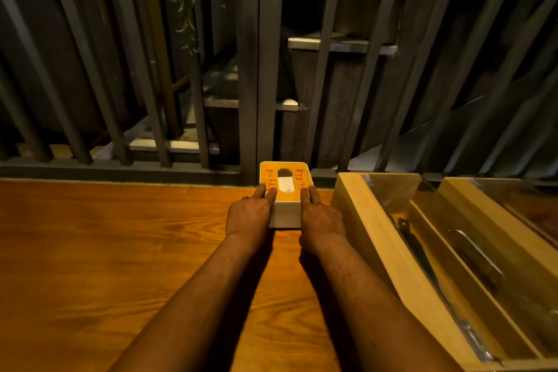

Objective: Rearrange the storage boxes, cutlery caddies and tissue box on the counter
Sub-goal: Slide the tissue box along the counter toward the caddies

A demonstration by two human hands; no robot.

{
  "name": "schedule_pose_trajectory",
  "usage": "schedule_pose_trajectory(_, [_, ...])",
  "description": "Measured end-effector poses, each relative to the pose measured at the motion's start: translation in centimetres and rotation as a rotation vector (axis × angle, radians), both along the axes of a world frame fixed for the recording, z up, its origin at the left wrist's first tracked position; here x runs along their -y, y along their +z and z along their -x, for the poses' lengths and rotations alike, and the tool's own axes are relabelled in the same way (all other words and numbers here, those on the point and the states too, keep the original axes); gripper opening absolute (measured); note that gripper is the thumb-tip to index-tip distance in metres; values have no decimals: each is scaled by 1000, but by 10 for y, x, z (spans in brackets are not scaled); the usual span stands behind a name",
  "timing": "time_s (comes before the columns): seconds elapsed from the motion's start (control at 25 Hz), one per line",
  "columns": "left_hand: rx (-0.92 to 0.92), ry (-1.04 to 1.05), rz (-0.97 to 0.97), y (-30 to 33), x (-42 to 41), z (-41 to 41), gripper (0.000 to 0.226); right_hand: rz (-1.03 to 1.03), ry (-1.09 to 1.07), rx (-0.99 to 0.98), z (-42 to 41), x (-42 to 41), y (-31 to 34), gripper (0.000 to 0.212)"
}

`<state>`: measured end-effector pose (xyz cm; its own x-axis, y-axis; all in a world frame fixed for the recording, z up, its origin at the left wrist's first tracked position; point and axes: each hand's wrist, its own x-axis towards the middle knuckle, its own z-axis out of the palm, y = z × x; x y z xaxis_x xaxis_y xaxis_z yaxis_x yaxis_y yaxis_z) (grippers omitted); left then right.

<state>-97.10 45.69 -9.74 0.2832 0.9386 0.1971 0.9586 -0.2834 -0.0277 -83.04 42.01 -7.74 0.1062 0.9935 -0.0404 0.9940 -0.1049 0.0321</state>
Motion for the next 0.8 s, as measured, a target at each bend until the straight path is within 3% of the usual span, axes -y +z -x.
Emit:
schedule_pose_trajectory(0.2, [-71, -53, 39, 19, 10, 1, 83, 40, 1, -61, 4, 9, 30, 108])
schedule_pose_trajectory(0.52, [282, -178, -96, 66, 117, 1, 50, -268, 38, -230, -6, 110, 76, 63])
schedule_pose_trajectory(0.8, [475, -317, -92, 64, 225, -45, 41, -325, -147, -300, -94, 217, 67, 38])
